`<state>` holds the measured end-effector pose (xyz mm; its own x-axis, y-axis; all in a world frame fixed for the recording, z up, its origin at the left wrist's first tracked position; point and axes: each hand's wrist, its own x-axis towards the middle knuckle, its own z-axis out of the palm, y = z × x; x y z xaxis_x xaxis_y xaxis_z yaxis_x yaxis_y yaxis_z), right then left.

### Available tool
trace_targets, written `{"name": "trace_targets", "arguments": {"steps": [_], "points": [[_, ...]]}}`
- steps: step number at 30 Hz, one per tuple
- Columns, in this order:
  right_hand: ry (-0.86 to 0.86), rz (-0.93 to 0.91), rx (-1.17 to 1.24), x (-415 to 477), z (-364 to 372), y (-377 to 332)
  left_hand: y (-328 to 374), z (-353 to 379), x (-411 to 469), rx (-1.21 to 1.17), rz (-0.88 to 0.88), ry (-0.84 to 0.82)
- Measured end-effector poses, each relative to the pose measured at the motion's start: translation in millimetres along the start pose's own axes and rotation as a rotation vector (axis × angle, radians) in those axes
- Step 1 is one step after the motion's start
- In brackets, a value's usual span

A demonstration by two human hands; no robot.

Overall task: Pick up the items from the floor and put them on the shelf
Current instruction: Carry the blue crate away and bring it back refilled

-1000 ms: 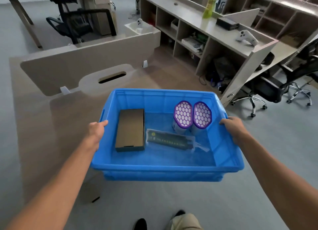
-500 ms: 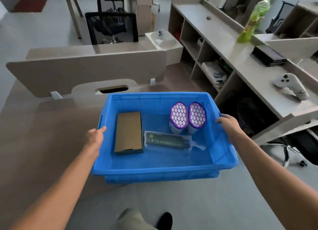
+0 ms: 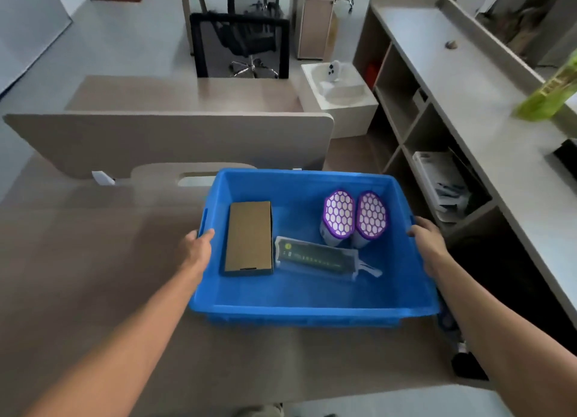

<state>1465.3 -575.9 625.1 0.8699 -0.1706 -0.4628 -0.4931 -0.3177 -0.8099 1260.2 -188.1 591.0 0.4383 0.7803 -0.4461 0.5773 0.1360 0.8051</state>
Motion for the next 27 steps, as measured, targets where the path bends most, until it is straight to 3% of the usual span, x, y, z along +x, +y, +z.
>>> {"name": "trace_targets", "arguments": {"steps": [8,13,22,27], "points": [[-0.06,-0.134,-0.248,50.9,1.8,-18.0,5.2,42.4,18.3,0.039,0.006,0.033],[-0.056,-0.264,-0.445,51.0,-2.3,-12.4,12.5,42.4,16.3,0.207,0.008,0.016],[-0.011,-0.265,-0.6,13.8,-35.3,52.8,-48.8,31.4,-47.0,0.235,0.072,0.082],[-0.007,-0.225,-0.565,8.5,-38.6,65.5,-49.1,33.0,-55.4,0.263,0.073,0.106]]}}
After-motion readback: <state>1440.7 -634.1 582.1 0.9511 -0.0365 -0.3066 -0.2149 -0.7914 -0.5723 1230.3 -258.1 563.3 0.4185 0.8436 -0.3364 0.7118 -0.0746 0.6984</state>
